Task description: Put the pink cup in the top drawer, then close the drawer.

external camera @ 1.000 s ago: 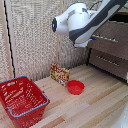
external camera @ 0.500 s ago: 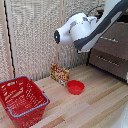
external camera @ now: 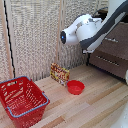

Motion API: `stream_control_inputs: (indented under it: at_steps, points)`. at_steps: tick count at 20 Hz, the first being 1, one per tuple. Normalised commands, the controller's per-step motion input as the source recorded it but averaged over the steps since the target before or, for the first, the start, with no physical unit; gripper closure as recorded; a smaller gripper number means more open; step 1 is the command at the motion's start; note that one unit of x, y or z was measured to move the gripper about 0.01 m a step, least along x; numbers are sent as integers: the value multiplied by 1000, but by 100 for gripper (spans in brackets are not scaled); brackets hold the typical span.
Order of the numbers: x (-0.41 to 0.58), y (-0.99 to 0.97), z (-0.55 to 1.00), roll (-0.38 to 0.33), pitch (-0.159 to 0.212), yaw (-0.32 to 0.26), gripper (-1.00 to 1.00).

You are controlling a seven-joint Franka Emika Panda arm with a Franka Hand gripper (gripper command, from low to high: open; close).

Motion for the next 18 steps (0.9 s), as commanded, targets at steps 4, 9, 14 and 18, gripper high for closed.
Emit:
stream_control_inputs:
  at_steps: [4,9,14,18]
  points:
    - [0,-104,0,0,-48,-17,100]
    - [-89,0,0,-18,-99,-75,100]
    - [-97,0,2,-53,-63,-83,100]
    - [34,0,161,-119,-6,-55,100]
